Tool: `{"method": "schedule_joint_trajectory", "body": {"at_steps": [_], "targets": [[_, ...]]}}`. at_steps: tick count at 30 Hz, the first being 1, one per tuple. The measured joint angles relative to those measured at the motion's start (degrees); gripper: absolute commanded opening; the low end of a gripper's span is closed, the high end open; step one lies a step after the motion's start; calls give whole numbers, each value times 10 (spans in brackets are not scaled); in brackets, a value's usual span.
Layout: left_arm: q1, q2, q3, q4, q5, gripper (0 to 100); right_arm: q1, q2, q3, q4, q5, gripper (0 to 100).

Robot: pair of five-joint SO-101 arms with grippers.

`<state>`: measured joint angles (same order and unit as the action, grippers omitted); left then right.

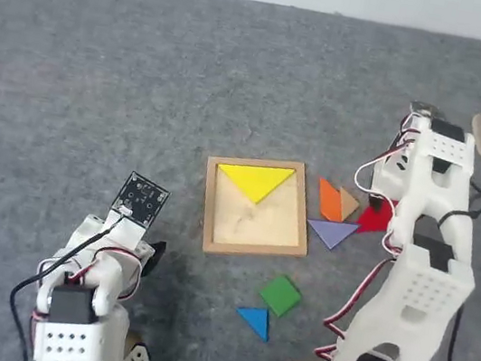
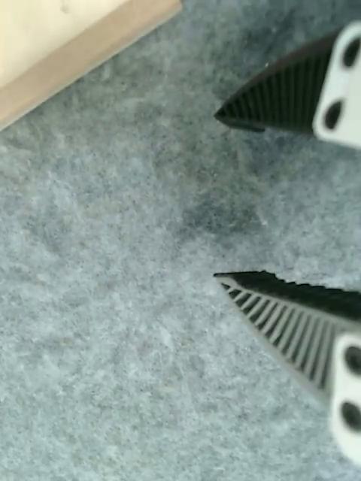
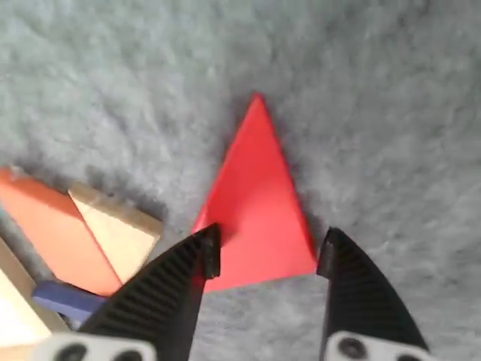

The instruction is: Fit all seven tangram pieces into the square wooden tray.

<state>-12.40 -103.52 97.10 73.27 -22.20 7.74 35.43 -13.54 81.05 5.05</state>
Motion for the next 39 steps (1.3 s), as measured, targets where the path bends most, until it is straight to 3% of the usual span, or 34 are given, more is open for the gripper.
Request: {"method": "schedule_joint_trajectory", "body": {"at_steps": [14,31,39], "targets": [[0,0,0,0,0,280,-26,28,-28,6,49,219],[0,0,0,0,0,280,-44,11,-47,34,51,217],[0,0,0,0,0,280,-53,-86,133,-107,51,219]]}}
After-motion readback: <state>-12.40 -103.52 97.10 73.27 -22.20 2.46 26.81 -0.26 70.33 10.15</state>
